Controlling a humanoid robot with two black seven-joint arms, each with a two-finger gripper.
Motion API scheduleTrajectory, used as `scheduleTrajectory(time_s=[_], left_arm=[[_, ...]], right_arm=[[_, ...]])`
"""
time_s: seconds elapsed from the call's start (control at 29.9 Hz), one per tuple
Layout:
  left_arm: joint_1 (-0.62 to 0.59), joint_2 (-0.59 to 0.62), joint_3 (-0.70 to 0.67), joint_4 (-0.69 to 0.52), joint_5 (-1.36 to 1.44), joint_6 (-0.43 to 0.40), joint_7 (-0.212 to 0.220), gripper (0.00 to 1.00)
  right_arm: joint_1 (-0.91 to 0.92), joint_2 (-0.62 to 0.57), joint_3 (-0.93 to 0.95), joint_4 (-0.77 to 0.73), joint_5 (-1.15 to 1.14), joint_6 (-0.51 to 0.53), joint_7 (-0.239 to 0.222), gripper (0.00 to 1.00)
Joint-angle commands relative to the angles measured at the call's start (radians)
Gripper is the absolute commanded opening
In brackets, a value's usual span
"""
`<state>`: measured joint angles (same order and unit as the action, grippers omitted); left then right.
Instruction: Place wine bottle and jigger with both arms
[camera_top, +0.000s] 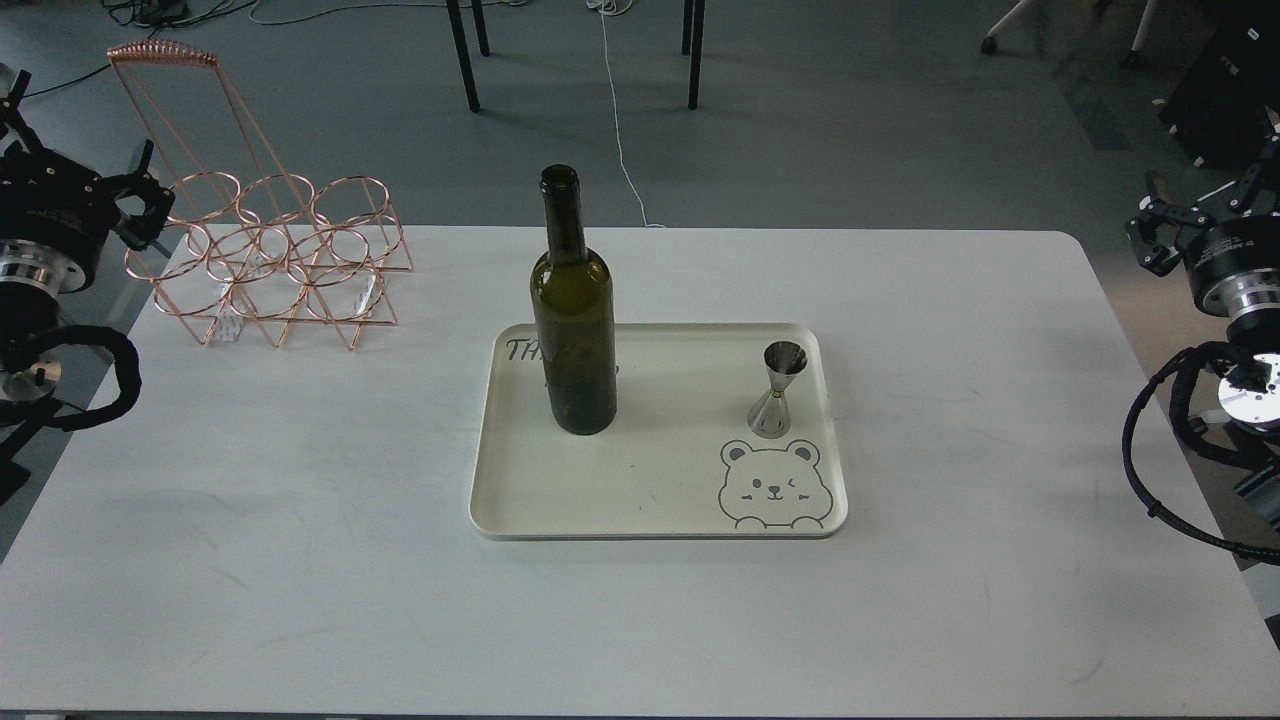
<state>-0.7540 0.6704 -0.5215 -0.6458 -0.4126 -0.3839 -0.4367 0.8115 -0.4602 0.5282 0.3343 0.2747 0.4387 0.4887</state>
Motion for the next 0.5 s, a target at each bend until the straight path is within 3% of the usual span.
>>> scheduleTrajectory(time_s=[0.0,0.23,0.47], left_arm=[[-0.007,0.000,0.001,0.000,0.000,0.011,0.001,0.98],[-0.011,-0.002,0.001,0.000,0.002,0.048,0.001,0.99],[-0.013,0.000,-0.005,-0.002,0.003,0.045,-0.008,0.99]], right_arm=[[0.002,0.000,0.000,0.005,0.000,0.001,0.000,0.99],[0.002,-0.003,-0.040,0.038,-0.015,0.008,0.000,0.99],[0.014,-0.122,-0.142,0.228,-0.075,-0.012,0.000,0.99]])
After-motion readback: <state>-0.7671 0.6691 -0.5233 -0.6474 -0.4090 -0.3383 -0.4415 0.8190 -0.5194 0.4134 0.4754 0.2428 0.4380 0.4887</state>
